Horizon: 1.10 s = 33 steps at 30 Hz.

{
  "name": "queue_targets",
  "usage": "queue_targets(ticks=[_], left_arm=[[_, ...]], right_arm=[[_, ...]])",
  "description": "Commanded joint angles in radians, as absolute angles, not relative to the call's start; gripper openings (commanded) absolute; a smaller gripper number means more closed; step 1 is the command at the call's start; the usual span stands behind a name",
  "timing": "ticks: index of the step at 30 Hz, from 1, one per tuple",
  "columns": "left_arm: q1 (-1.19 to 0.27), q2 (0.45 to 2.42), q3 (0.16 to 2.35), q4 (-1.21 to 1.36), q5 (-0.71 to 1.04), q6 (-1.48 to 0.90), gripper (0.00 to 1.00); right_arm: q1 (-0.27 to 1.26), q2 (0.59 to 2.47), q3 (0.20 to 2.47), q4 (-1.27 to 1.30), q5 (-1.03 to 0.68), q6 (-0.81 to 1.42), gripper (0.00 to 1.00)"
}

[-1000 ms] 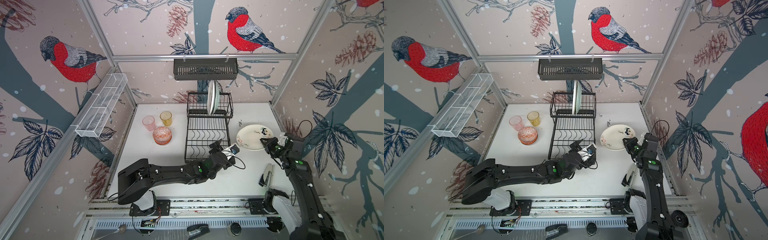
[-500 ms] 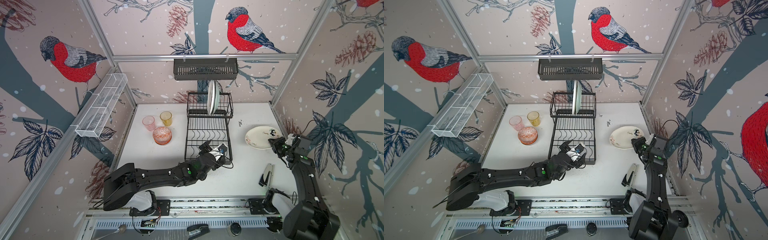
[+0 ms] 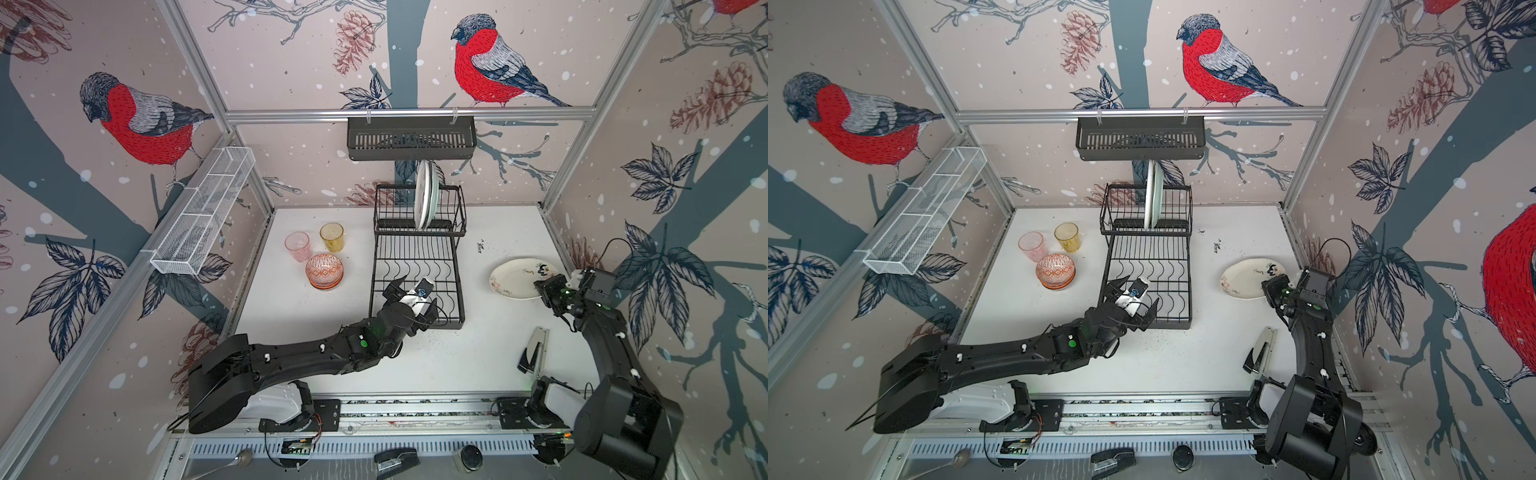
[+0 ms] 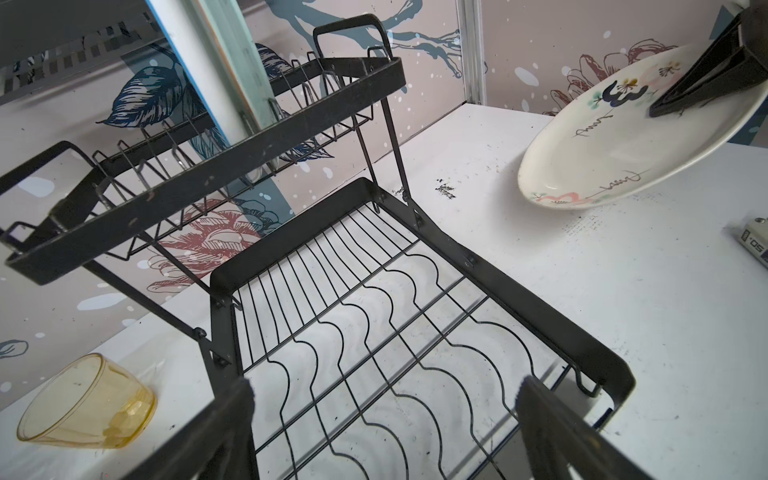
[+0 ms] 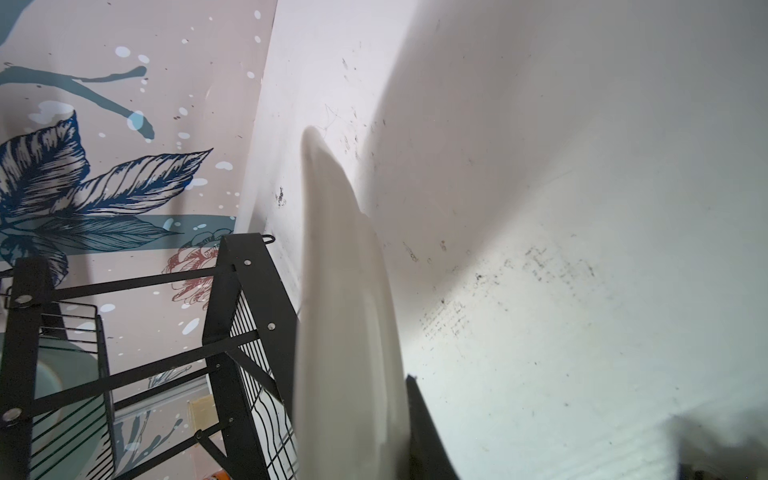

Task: Unload the mixed dishes from the dish rack
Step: 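Lower the plate flat onto the table with the right gripper and release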

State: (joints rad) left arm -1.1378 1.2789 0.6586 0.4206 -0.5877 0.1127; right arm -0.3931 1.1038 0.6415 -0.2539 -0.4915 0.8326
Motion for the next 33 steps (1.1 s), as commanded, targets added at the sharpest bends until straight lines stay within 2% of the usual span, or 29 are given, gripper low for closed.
queue_targets(ticks=[1,23,27,33], left_arm=[[-1.129,1.254,0.645,0.483,-0.605,0.093,0.98],[-1.097,1.169,0.576,0.54,-0.644,0.054,0.98],[-1.095,1.158,0.564,0.559,-0.667,0.051,0.98],[-1.095,1.134,0.54,0.584,-0.68,0.051,0.98]], right_arm=[[-0.368,1.124,0.662,-0.153,-0.475,0.815,0.0],[-0.218,1.399,0.729,-0.112,-0.354,0.761,0.0],[-0.204,1.417,0.732,-0.113,-0.347,0.748,0.1],[-0.195,1.431,0.738,-0.132,-0.306,0.738,0.18]])
